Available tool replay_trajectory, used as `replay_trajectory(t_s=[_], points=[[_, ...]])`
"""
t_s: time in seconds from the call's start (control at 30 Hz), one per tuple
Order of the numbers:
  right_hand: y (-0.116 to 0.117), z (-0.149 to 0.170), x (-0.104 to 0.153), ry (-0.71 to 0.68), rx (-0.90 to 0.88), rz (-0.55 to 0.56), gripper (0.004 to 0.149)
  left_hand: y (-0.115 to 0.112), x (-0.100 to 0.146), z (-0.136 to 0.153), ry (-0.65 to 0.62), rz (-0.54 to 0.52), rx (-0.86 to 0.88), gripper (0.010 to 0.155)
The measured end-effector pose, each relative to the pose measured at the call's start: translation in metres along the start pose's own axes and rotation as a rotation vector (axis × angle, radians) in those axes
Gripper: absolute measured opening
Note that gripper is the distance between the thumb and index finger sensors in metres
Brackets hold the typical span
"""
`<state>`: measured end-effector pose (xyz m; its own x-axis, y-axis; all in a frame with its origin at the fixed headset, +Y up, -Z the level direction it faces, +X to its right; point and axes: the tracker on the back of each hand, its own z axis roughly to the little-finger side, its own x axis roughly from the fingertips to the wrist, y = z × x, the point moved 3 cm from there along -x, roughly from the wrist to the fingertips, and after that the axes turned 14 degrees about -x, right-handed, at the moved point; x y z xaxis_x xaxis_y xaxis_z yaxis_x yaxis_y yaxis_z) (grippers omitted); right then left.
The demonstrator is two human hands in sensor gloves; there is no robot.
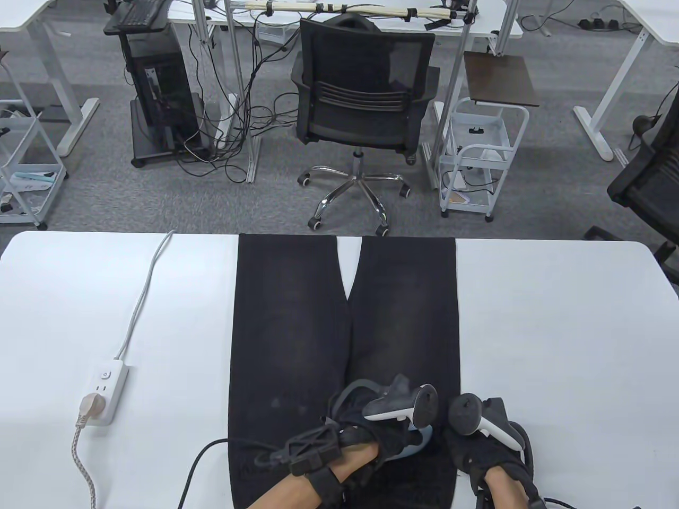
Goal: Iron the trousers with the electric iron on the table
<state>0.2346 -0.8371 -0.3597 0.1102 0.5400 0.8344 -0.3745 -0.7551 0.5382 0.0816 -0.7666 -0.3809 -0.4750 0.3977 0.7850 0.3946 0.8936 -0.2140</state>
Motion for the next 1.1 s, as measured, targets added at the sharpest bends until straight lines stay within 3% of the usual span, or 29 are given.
replay_trajectory(t_s=[0.1, 0.33, 0.5, 0.63, 0.8, 0.97, 1.1], points=[[0.0, 0.0, 0.0, 0.002, 0.001, -0.004, 0.07, 0.007, -0.018, 0.012, 0.06, -0.042, 0.0, 0.056], [0.0, -0.003, -0.001, 0.011, 0.019, -0.009, 0.071, 0.02, -0.076, 0.056, 0.212, 0.012, 0.057, 0.056], [0.001, -0.004, -0.001, 0.006, 0.026, -0.018, 0.072, 0.024, -0.1, 0.084, 0.31, 0.034, 0.119, 0.056], [0.002, -0.004, -0.002, 0.006, 0.025, -0.02, 0.072, 0.022, -0.103, 0.096, 0.342, 0.043, 0.155, 0.056], [0.002, -0.004, -0.002, 0.001, 0.016, -0.022, 0.073, 0.018, -0.095, 0.091, 0.312, 0.061, 0.188, 0.053], [0.001, -0.004, -0.002, -0.003, 0.014, -0.024, 0.073, 0.014, -0.076, 0.07, 0.259, 0.086, 0.199, 0.052], [0.001, -0.003, -0.002, -0.008, 0.006, -0.02, 0.073, 0.01, -0.058, 0.048, 0.137, 0.143, 0.227, 0.052]])
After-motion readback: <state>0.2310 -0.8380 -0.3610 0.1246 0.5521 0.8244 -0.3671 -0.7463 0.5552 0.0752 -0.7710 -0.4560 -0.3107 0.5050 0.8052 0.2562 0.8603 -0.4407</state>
